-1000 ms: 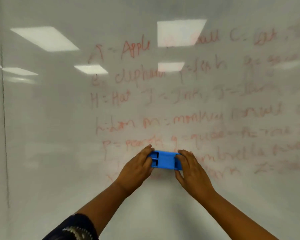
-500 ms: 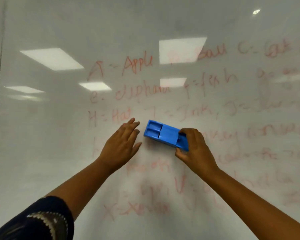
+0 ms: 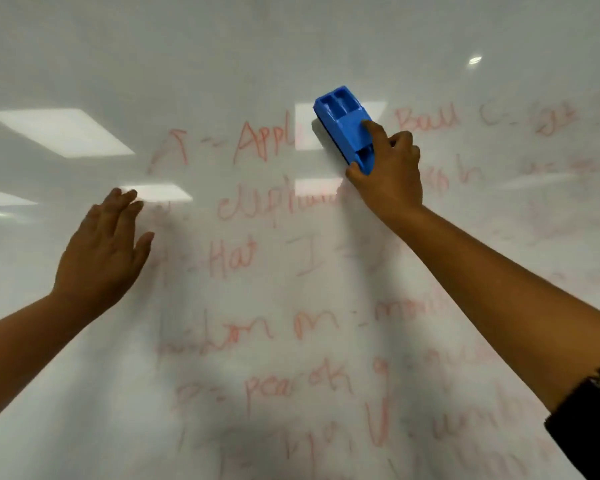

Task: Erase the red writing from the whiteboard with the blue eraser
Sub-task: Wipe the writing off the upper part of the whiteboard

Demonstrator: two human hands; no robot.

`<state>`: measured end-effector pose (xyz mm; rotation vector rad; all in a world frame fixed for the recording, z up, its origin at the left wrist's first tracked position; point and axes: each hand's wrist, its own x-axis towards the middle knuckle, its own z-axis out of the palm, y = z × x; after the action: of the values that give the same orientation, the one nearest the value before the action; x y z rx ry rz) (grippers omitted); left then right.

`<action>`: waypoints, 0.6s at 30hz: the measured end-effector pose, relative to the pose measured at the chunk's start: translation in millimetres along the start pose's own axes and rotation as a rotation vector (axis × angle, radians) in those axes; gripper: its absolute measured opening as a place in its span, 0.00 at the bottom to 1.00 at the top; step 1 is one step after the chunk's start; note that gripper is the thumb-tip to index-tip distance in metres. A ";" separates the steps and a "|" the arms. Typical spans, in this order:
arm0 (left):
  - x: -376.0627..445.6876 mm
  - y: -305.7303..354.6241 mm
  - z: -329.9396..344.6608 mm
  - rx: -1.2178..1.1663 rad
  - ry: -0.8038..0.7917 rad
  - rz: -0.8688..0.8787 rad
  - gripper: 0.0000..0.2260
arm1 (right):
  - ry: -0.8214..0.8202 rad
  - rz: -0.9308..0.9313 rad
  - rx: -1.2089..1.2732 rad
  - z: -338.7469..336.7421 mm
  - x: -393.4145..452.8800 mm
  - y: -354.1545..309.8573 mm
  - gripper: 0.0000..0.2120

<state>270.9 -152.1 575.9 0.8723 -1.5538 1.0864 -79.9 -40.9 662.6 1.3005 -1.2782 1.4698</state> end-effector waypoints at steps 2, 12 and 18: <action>5.7 -23.7 1.8 0.015 0.012 0.008 0.25 | -0.016 0.029 -0.080 8.1 7.7 -8.1 0.29; 10.9 -60.0 37.1 -0.173 0.039 -0.158 0.26 | 0.175 0.048 -0.161 35.5 32.1 -43.9 0.24; 9.5 -59.0 45.3 -0.191 0.095 -0.174 0.25 | 0.282 0.130 -0.188 60.8 35.4 -72.7 0.24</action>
<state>308.2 -214.7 593.7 0.7980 -1.4476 0.8283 -3.8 -88.7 708.9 0.8674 -1.2954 1.5196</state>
